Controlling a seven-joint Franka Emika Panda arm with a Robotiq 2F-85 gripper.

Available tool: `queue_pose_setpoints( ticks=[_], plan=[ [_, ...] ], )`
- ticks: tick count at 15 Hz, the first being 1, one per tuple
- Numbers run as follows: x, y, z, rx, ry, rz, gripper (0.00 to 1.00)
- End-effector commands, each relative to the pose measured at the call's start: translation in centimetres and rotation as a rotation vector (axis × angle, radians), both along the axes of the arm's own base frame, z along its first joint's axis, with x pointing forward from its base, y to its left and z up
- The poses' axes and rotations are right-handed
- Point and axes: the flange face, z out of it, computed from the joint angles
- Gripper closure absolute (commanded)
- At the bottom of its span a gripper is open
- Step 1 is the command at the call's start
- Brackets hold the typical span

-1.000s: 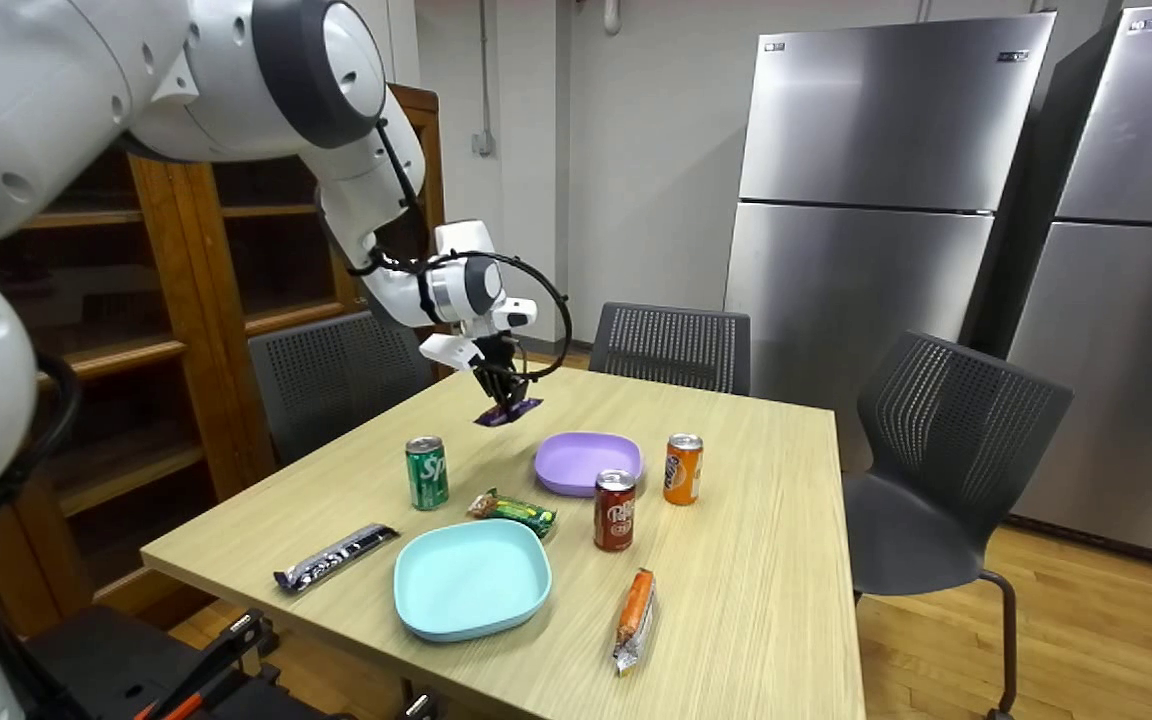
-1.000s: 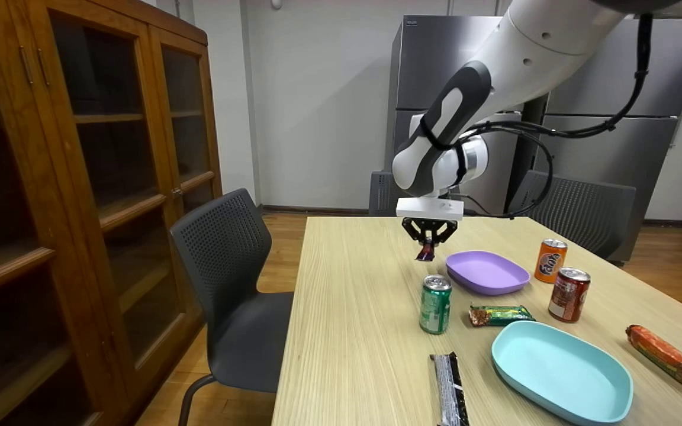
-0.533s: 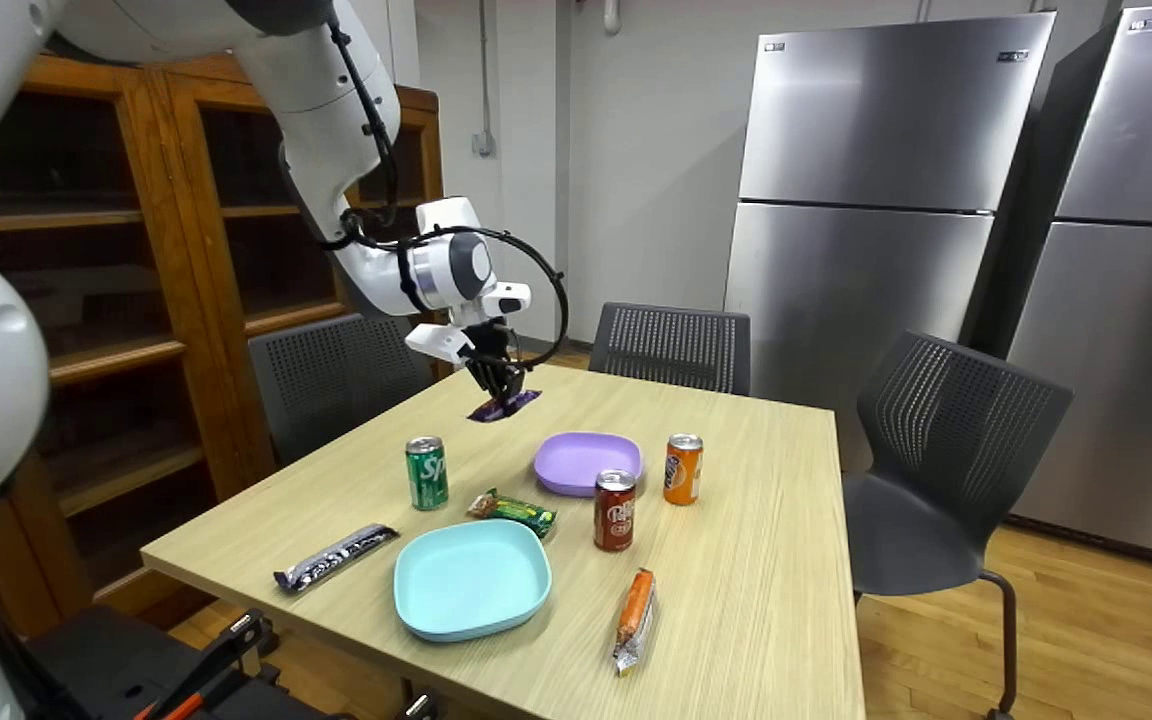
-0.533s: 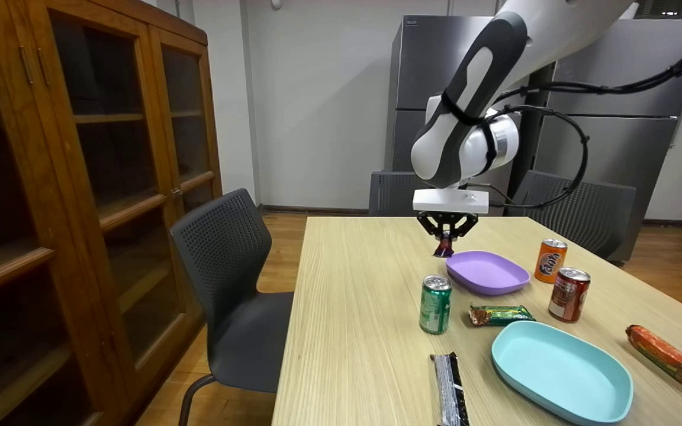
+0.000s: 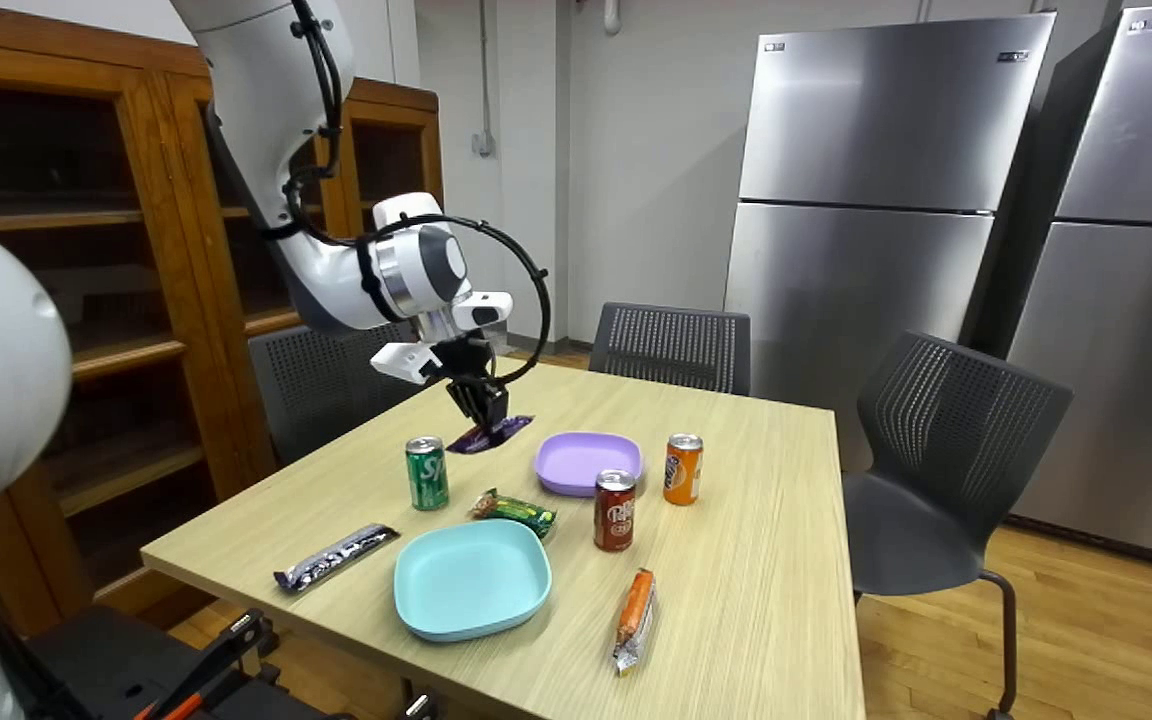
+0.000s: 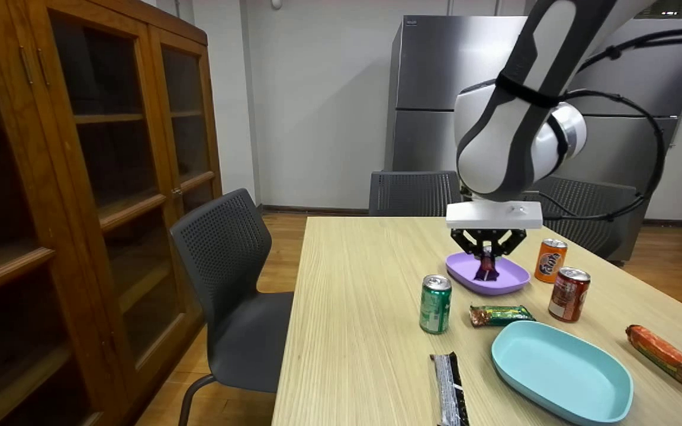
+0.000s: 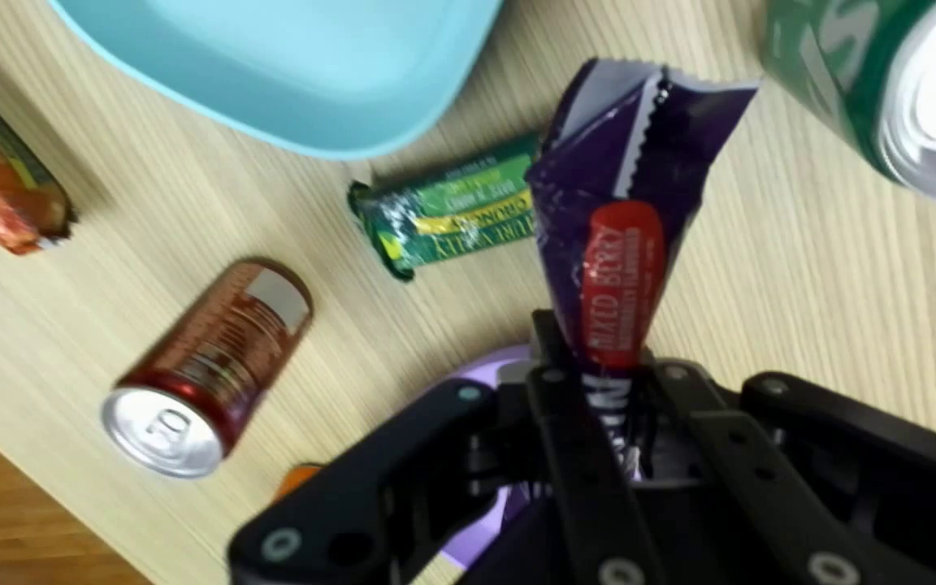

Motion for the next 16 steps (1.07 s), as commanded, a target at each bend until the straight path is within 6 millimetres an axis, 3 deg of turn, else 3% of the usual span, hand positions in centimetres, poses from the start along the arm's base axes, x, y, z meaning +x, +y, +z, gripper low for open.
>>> queue_pose_setpoints(
  ticks=[1,5,8,16],
  plan=[
    [-6.4,-0.5,0.9,-0.014,0.024,-0.030,0.96],
    [-10.5,-1.1,0.1,-0.061,0.065,-0.066,0.96],
    [-12.2,-1.4,-1.1,-0.083,0.092,-0.116,0.96],
    [-10.9,-1.8,-4.4,-0.114,0.122,-0.287,0.96]
  ],
)
